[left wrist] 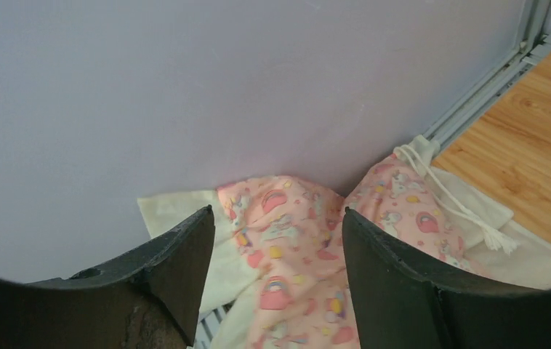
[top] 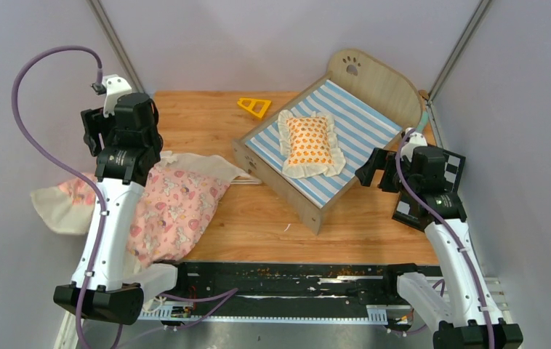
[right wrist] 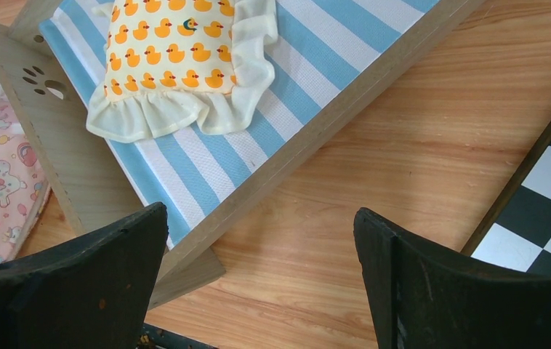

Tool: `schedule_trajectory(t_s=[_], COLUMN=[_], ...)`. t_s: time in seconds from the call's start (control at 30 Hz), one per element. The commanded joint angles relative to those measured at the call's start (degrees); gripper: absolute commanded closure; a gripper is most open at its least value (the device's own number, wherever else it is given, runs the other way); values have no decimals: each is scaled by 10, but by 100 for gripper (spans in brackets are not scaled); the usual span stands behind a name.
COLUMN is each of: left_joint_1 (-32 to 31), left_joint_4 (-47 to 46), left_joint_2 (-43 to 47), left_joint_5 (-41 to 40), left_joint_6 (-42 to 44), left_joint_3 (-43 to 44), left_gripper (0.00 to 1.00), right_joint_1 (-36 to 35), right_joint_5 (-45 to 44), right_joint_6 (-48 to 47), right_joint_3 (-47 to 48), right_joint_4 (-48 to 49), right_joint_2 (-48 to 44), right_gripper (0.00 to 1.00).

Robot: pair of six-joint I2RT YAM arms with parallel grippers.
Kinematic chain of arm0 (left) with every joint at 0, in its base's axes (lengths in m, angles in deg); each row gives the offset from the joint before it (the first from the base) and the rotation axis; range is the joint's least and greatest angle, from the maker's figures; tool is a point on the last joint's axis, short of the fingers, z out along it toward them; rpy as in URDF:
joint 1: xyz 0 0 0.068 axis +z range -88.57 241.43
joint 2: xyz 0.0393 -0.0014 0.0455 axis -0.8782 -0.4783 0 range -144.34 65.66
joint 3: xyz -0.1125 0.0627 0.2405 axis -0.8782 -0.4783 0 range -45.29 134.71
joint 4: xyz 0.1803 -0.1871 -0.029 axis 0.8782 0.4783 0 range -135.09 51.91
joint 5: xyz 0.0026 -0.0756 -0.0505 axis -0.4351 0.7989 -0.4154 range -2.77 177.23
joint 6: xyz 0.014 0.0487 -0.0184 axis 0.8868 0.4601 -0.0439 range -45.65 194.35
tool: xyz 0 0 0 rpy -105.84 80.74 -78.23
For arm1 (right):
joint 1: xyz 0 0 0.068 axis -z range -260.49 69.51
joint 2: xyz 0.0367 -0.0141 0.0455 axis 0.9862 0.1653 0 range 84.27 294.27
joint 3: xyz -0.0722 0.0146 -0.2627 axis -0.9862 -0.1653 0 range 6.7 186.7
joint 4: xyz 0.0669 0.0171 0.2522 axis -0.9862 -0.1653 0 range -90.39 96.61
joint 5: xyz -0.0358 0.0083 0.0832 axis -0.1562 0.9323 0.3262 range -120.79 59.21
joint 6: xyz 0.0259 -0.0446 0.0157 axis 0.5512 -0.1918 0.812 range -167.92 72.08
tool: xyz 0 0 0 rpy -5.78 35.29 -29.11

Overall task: Set up the pet bed
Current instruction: Place the mattress at the center of the board, then pick up the pillow from the bed frame.

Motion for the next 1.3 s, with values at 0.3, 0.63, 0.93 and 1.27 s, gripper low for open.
schedule_trajectory(t_s=[0.3, 0.63, 0.93, 1.27], left_joint_1=[-94, -237, -237, -237], left_joint_4=[19, -76, -45, -42], left_joint_2=[-1, 74, 161, 177], left_joint_5=[342, 393, 382, 363], left_joint_6=[-82, -103, -101, -111], left_joint_3=[-4, -145, -223, -263], left_gripper=[24, 20, 16, 17], right_joint_1=[-4, -211, -221, -226], right_joint_5=[4, -178, -168, -222], right_joint_6=[-4, -27, -34, -43], right_joint_3=[38, 225, 427, 412], right_joint_4=[22, 40, 8, 16], right_joint_2=[54, 269, 538, 568], right_gripper=[1, 0, 0, 63])
